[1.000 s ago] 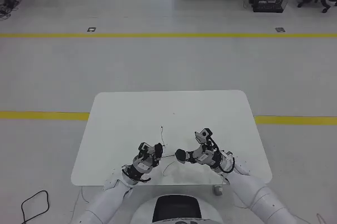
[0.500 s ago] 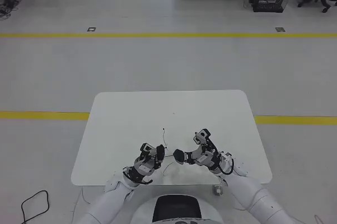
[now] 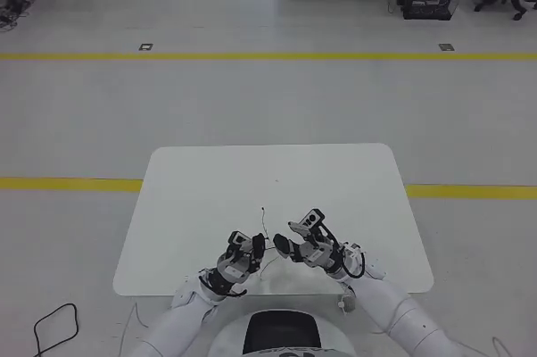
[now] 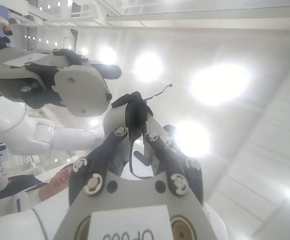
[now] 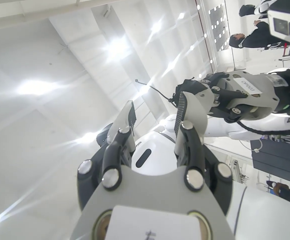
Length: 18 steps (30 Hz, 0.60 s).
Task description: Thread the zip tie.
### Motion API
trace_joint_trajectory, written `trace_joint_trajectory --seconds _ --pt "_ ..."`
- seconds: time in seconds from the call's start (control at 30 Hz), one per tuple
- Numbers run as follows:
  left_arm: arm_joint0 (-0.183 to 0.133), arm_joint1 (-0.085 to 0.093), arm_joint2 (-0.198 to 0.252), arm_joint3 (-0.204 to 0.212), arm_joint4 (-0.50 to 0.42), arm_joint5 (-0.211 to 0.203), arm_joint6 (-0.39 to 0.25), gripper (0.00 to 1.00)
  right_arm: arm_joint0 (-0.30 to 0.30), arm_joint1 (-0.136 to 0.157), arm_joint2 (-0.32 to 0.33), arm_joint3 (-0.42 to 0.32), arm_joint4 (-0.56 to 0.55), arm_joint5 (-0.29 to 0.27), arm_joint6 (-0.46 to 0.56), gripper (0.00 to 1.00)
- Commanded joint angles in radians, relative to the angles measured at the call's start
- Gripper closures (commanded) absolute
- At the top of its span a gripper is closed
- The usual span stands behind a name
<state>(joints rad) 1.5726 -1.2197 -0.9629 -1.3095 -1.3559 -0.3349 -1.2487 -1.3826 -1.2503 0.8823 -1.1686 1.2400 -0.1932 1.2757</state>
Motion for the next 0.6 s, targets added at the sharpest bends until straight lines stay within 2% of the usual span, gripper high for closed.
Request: trace_joint_trajectory --seconds 0.0,0.37,0.57 --pt "-0.001 -0.002 0.001 0.004 0.001 -0.004 0.005 1.0 0.005 -0.004 -0.005 0.008 -0.004 0.004 0.002 0.69" --pt "-0.001 -0.011 0.004 0.012 0.006 -0.005 0.009 1.0 0.017 -0.024 -0.015 0.032 -0.018 0.004 0.013 0.76" --pt "0.001 -0.013 0.002 0.016 0.01 -0.003 0.008 1.0 0.018 -0.032 -0.016 0.03 -0.031 0.001 0.012 0.75"
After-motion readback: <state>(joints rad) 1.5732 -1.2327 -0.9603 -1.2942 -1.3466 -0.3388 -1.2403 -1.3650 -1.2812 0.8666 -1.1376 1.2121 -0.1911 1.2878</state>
